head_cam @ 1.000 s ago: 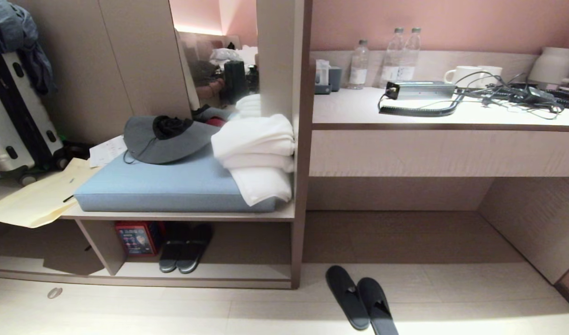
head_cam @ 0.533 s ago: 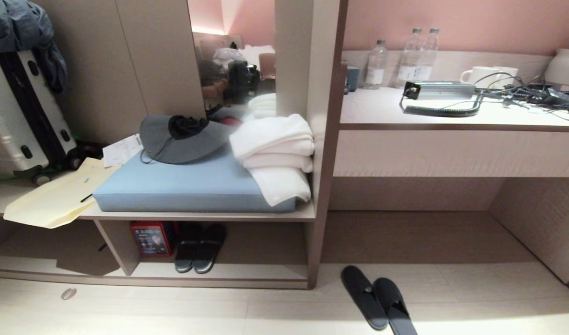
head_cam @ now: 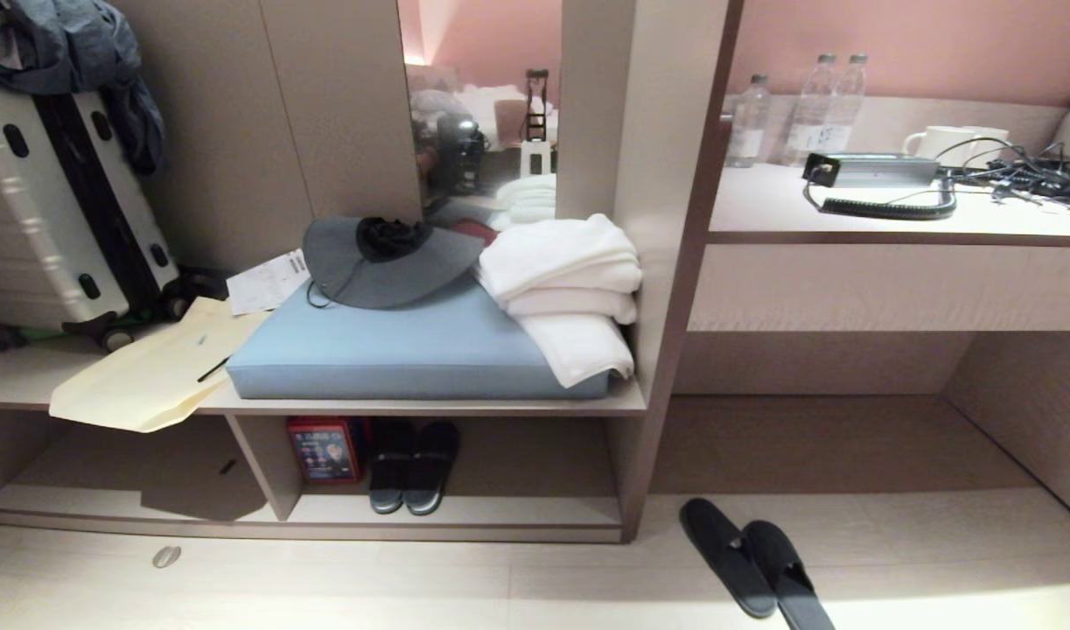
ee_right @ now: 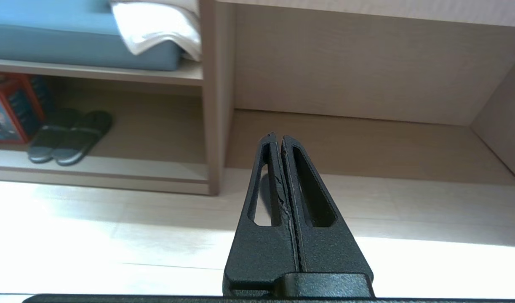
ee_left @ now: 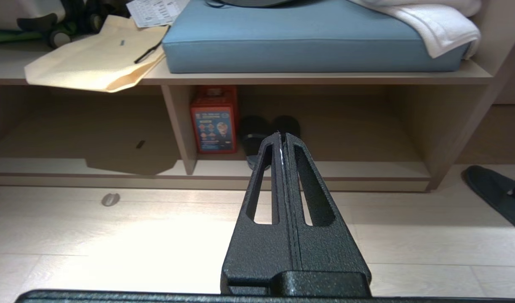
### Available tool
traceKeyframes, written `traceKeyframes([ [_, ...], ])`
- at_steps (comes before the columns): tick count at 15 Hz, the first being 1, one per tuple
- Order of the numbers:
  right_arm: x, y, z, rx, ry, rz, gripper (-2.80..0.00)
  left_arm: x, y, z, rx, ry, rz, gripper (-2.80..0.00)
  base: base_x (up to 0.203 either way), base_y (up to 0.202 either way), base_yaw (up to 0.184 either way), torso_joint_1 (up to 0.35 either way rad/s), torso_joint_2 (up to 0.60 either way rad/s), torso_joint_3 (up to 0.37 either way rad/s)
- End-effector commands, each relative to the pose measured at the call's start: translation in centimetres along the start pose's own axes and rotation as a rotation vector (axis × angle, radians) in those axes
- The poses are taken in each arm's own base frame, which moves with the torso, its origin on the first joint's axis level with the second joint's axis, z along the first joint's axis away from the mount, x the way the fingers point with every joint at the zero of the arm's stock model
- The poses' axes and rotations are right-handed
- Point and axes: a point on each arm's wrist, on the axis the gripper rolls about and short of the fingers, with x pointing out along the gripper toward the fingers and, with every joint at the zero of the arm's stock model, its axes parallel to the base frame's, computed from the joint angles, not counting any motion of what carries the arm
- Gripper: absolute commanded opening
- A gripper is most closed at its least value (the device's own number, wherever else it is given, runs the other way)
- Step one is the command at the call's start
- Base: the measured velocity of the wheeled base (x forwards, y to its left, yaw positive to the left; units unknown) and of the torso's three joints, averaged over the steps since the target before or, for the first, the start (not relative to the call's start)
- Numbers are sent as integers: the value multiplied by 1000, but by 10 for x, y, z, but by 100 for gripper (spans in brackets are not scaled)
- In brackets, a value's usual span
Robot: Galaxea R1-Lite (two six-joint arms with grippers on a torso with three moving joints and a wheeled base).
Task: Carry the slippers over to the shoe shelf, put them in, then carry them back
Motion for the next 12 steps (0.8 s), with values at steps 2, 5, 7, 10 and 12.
traceKeyframes([
  [2,0,0,0,0,3,0,-280,0,0,0,0,-2,1,-280,0,195,-4,3,3,3],
  [5,0,0,0,0,3,0,-280,0,0,0,0,-2,1,-280,0,194,-1,5,2,2],
  [7,0,0,0,0,3,0,-280,0,0,0,0,-2,1,-280,0,192,-1,5,3,1],
  [10,0,0,0,0,3,0,-280,0,0,0,0,-2,1,-280,0,193,-4,-2,3,2],
  [12,0,0,0,0,3,0,-280,0,0,0,-2,-2,0,-280,0,197,-3,3,6,4],
])
